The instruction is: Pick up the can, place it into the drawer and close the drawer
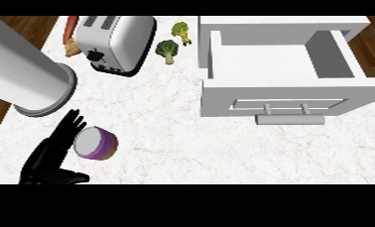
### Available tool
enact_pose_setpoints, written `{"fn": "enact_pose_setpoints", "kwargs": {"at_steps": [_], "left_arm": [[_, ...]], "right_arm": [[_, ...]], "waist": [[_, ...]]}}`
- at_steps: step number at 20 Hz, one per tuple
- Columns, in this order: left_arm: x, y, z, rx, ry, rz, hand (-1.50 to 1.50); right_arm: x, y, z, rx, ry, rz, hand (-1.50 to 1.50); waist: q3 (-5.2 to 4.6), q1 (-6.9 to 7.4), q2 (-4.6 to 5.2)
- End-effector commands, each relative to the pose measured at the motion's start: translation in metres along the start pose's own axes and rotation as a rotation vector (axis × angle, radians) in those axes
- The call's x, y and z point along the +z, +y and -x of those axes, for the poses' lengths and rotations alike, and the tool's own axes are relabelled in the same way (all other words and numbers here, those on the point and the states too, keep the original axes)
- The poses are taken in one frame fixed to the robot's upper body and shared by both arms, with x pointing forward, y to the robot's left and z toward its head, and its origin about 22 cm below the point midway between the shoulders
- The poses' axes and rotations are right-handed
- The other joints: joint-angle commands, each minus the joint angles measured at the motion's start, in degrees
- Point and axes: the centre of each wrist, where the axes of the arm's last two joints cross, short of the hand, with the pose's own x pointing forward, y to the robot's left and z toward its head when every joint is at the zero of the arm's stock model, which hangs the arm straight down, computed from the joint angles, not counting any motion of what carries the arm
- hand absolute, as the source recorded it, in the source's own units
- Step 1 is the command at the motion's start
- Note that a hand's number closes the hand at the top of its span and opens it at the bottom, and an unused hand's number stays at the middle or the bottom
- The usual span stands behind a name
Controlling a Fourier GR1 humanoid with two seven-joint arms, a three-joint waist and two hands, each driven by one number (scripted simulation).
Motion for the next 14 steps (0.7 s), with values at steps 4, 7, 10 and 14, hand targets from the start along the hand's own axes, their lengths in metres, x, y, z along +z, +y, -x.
{"fn": "enact_pose_setpoints", "kwargs": {"at_steps": [4,7,10,14], "left_arm": [[-0.012,-0.004,0.028,0.043,0.017,0.009,-1.5],[-0.013,0.01,0.022,0.046,0.017,0.007,-1.5],[-0.027,-0.012,0.037,0.058,0.039,0.004,-1.5],[-0.021,-0.01,0.048,0.109,0.043,0.021,-1.5]], "right_arm": [[-0.003,0.005,-0.019,0.014,-0.004,-0.007,-1.5],[0.005,0.005,0.0,-0.024,0.005,0.004,-1.5],[0.013,0.004,-0.002,-0.017,-0.001,-0.001,-1.5],[0.012,0.001,0.005,-0.011,0.004,0.005,-1.5]], "waist": [[-0.02,-0.07,0.03],[0.01,-0.01,0.0],[-0.01,-0.23,0.02],[0.0,-0.11,0.03]]}}
